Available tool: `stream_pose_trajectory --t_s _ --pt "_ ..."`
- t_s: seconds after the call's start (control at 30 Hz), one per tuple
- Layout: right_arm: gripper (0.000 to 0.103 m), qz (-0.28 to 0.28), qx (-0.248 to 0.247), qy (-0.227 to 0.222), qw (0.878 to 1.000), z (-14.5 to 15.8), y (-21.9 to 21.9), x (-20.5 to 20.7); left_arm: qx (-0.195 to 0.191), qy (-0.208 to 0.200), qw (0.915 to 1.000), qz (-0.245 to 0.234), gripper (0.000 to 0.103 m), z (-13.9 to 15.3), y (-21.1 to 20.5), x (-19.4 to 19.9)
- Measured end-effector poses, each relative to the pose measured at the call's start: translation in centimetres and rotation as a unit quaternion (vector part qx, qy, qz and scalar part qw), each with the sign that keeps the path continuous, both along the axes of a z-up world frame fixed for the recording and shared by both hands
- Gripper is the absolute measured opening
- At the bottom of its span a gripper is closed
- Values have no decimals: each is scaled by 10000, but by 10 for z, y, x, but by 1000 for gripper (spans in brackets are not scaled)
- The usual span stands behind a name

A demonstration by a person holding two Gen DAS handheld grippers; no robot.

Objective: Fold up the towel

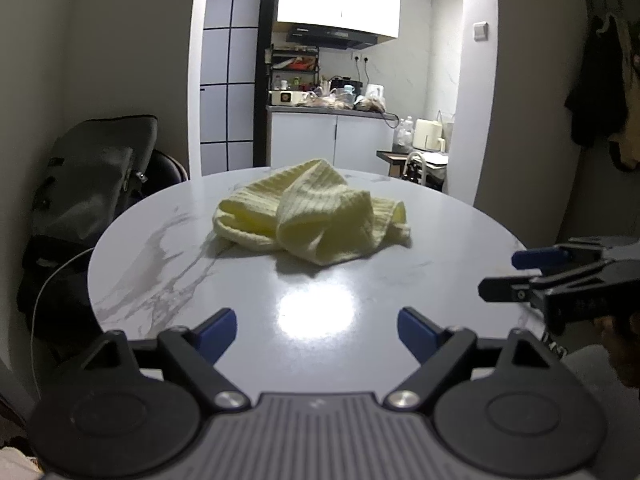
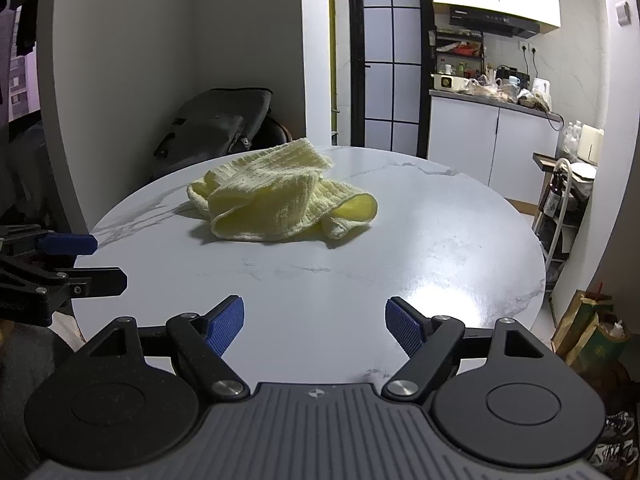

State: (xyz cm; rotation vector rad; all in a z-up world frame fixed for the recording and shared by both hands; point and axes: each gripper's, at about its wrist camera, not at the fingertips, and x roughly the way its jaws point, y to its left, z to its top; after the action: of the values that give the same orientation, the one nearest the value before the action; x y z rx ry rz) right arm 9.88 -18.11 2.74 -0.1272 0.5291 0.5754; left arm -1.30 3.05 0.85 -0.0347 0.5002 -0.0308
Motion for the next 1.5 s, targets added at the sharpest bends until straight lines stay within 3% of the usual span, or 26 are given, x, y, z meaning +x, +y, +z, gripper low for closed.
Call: stream_pose_trajectory --t_s 0.5,0.63,0.77,0.87,1.13,1.5 --pt "82 56 4 5 10000 6 1 13 14 -94 9994 327 90 13 3 20" --pt "81 131 33 56 9999 8 2 20 -205 9 9993 315 90 14 9 27" --pt "70 211 10 102 9997 9 5 27 -193 52 9993 305 89 15 11 34" --pt "65 227 30 117 9997 11 5 33 -100 54 9996 241 84 19 8 41" --pt "65 184 -58 180 9997 9 11 56 2 29 9999 169 67 18 -1 65" --pt "65 152 -221 331 9991 1 21 90 135 204 9988 421 66 5 -10 106"
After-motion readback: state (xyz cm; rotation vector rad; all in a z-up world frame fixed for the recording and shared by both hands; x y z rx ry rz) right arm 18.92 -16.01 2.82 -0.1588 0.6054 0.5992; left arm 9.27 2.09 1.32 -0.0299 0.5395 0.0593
